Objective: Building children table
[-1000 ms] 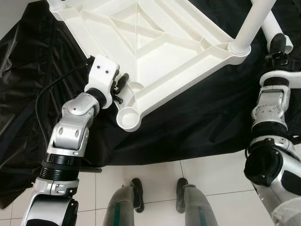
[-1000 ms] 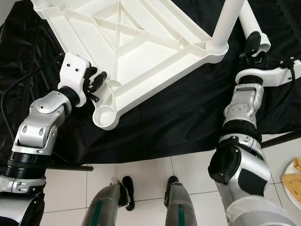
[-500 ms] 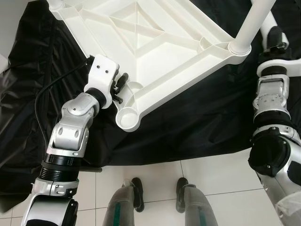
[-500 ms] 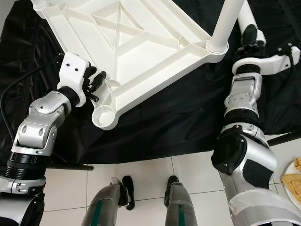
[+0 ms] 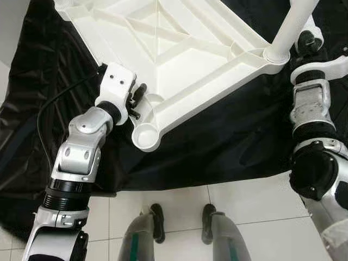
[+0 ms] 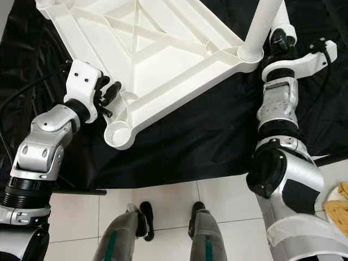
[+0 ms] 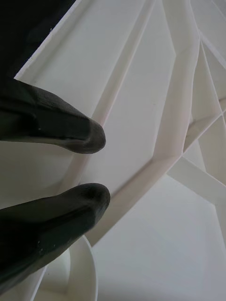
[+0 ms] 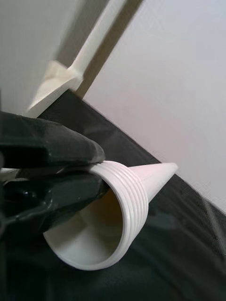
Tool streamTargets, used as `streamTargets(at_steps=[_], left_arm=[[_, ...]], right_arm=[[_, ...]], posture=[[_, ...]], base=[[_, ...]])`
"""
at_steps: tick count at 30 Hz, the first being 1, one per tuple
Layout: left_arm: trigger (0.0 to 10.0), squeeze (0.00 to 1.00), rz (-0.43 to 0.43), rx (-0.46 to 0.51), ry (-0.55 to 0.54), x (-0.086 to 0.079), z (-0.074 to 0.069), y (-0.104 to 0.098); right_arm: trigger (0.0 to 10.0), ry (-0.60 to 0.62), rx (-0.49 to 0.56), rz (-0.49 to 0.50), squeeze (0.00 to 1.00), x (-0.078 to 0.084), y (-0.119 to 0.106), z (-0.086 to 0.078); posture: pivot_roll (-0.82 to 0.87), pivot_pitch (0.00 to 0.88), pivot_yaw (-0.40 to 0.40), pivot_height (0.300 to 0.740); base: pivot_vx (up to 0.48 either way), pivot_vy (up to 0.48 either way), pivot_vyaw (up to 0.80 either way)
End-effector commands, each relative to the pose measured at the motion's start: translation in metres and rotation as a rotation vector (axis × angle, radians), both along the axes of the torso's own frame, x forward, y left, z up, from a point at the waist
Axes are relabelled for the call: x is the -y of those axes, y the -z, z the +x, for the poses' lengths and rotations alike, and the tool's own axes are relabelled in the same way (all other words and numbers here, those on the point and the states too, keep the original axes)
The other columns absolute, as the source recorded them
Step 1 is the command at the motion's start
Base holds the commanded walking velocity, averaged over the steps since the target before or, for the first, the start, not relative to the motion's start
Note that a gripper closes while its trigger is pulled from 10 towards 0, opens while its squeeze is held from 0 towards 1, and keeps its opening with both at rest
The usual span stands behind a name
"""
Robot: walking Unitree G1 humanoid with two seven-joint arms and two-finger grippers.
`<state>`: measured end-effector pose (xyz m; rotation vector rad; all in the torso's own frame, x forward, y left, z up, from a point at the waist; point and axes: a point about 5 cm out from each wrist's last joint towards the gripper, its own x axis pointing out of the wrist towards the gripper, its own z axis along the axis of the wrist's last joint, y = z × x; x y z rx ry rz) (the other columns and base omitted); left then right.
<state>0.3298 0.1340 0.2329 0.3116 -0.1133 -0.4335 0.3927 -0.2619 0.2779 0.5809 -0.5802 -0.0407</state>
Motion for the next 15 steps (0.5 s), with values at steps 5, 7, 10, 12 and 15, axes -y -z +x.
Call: streamTargets(at_steps=[5, 7, 10, 12, 15], left_arm=[[10.0, 0.0, 0.015, -0.105, -0.039, -0.008, 0.0, 0.024], [10.0, 0.0, 0.007, -0.103, -0.044, -0.009, 0.0, 0.023], [10.0, 0.0, -0.01, -0.096, -0.044, -0.008, 0.0, 0.023], [10.0, 0.0, -0.015, -0.091, -0.036, -0.005, 0.001, 0.023], [10.0, 0.0, -0.015, -0.092, -0.035, -0.004, 0.001, 0.023]], right_arm=[[10.0, 0.007, 0.04, -0.097, 0.0, -0.008, 0.008, -0.006], [10.0, -0.007, 0.075, -0.119, 0.0, -0.011, 0.006, -0.009], [10.0, -0.015, 0.153, -0.163, 0.0, -0.017, -0.003, -0.017], [10.0, -0.021, 0.193, -0.166, 0.0, -0.021, -0.012, -0.019], [10.0, -0.021, 0.2, -0.166, 0.0, -0.022, -0.013, -0.019]], posture=[[0.15, 0.305, 0.103, 0.74], [0.15, 0.301, 0.099, 0.74], [0.13, 0.291, 0.094, 0.74], [0.13, 0.284, 0.092, 0.74], [0.13, 0.284, 0.092, 0.74]], base=[[0.0, 0.0, 0.0], [0.0, 0.0, 0.0], [0.0, 0.0, 0.0], [0.0, 0.0, 0.0], [0.0, 0.0, 0.0]])
